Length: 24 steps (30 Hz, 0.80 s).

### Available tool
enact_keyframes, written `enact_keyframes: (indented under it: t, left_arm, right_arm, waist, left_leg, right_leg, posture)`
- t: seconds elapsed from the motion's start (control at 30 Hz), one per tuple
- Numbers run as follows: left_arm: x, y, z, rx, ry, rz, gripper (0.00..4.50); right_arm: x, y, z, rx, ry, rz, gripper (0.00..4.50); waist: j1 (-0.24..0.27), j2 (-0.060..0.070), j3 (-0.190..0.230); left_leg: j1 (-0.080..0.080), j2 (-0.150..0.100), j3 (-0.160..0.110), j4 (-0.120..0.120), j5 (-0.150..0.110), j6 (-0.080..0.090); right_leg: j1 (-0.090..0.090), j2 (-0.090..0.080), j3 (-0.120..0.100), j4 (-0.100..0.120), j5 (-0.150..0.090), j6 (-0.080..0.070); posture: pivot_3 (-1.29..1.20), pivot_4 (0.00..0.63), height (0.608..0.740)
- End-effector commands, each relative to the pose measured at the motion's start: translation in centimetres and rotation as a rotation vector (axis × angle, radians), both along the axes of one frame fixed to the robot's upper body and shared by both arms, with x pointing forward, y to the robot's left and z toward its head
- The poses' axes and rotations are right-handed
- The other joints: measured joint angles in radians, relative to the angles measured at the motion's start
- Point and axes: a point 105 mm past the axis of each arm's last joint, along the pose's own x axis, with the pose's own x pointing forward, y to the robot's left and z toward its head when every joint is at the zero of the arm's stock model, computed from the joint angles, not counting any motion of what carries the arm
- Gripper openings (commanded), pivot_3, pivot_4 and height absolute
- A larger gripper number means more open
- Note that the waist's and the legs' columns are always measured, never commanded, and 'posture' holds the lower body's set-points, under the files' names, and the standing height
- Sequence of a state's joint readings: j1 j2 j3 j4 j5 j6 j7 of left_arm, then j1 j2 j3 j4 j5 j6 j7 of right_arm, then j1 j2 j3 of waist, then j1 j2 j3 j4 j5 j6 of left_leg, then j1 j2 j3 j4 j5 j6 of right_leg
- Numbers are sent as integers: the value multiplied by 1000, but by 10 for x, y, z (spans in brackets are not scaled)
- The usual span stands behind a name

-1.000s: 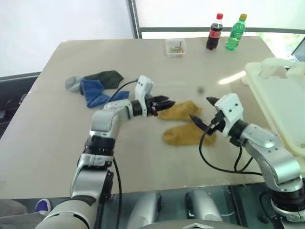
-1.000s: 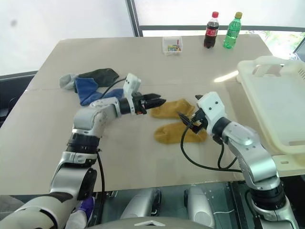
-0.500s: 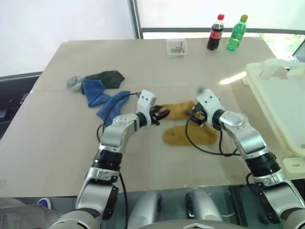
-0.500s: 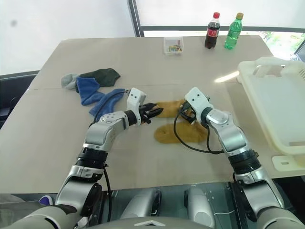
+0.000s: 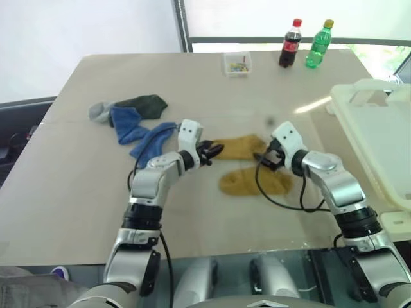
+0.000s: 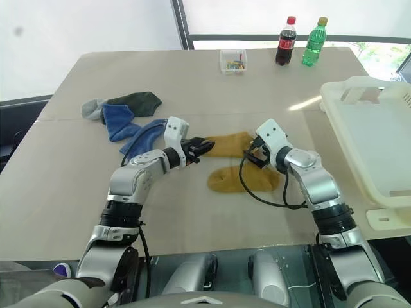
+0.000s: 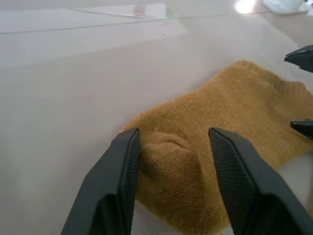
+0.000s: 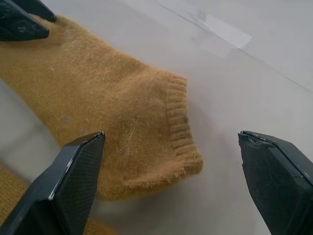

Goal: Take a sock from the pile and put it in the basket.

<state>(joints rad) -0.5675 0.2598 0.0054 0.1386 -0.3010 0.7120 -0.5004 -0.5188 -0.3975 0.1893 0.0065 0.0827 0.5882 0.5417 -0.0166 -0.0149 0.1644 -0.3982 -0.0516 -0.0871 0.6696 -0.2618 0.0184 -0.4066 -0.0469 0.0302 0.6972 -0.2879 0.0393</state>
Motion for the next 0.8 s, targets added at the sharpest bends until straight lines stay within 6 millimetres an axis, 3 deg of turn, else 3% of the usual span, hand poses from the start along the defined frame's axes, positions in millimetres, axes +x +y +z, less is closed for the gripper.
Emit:
enact_keyframes:
  t: [0.03,0.07,0.2,0.3,0.33,0.47,0.7,0.8]
  left_arm:
    - [2,3,2,94,-31,10,2427]
    - [2,2,0,96,-28,15,2427]
    - [4,-2,23,-1,-84,29,2427]
    - [2,3,27,-4,-78,35,2427]
    - [3,8,29,7,-81,58,2894]
    - [4,12,33,59,-103,68,4423]
    - [3,-2,6,90,-22,36,4468]
    - [6,-7,-3,86,4,39,3802]
  right_arm:
    - [2,2,3,5,-2,11,3914]
    - [3,1,-1,0,7,10,3672]
    - [4,0,-5,-14,18,8,1792]
    - [4,-2,-4,-13,16,7,611]
    - [4,-2,-4,-15,15,5,105]
    - [2,-1,-6,-17,23,12,53]
    - [0,2,-8,-17,23,17,53]
    - [0,2,-8,-20,19,15,53]
  waist:
    - [0,0,0]
    - [-1,0,0]
    - [1,0,0]
    - [1,0,0]
    - [1,0,0]
    - [1,0,0]
    - [2,0,0]
    - [2,0,0]
  left_leg:
    - [0,0,0,0,0,0]
    - [0,0,0,0,0,0]
    - [0,0,0,0,0,0]
    - [0,0,0,0,0,0]
    - [0,0,0,0,0,0]
    - [0,0,0,0,0,0]
    - [0,0,0,0,0,0]
    - [0,0,0,0,0,0]
  right_leg:
    - [0,0,0,0,0,0]
    - [0,0,0,0,0,0]
    - [0,0,0,0,0,0]
    - [0,0,0,0,0,0]
    - [0,0,0,0,0,0]
    - [0,0,0,0,0,0]
    - [0,0,0,0,0,0]
    - [0,0,0,0,0,0]
  posture:
    - [0,150,740]
    - [0,150,740]
    - [0,150,740]
    - [0,150,740]
    - [0,150,740]
    - [0,150,740]
    - [0,150,740]
    - [0,150,740]
